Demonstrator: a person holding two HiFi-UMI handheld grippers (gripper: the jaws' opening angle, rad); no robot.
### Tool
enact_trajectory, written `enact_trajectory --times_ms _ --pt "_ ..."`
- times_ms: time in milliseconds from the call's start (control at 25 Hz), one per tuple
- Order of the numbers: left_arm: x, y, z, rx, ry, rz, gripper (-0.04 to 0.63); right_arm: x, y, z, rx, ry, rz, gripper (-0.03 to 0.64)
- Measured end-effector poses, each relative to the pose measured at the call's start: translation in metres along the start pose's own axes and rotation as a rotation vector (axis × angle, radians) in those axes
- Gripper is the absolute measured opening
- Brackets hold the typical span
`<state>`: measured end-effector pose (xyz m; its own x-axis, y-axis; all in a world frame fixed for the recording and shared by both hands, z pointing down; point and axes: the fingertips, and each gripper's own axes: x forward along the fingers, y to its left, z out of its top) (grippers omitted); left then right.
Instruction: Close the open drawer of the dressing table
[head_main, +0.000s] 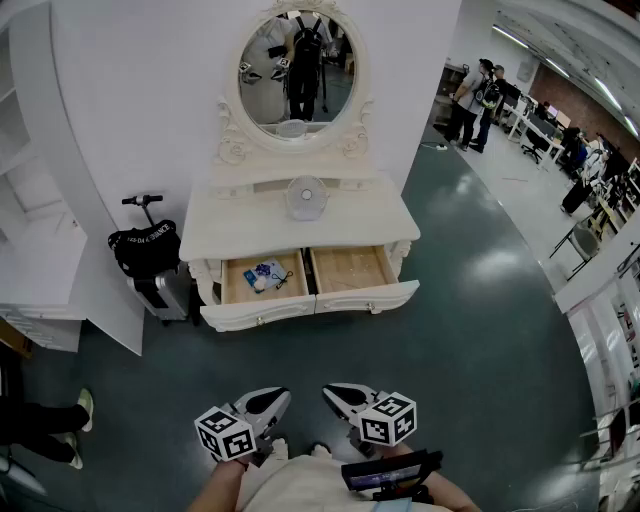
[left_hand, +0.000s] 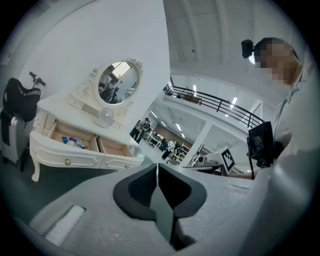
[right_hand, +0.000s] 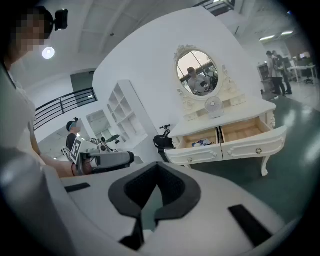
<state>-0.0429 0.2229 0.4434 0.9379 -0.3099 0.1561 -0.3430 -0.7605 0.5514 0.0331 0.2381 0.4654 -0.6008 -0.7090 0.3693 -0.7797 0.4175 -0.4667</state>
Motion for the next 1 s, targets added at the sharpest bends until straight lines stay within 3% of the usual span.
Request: enact_trajectory --times_ms 680,1000 --pt "0.006 -0.003 -0.003 -0.011 0.001 -0.011 0.018 -0.007 -0.008 0.003 0.002 -0.032 -0.025 0.015" --pt "0.020 -0.007 -0.006 -0.013 0.008 -0.018 0.018 -0.013 -0.025 0.003 0.064 -0.039 -0.045 0.017"
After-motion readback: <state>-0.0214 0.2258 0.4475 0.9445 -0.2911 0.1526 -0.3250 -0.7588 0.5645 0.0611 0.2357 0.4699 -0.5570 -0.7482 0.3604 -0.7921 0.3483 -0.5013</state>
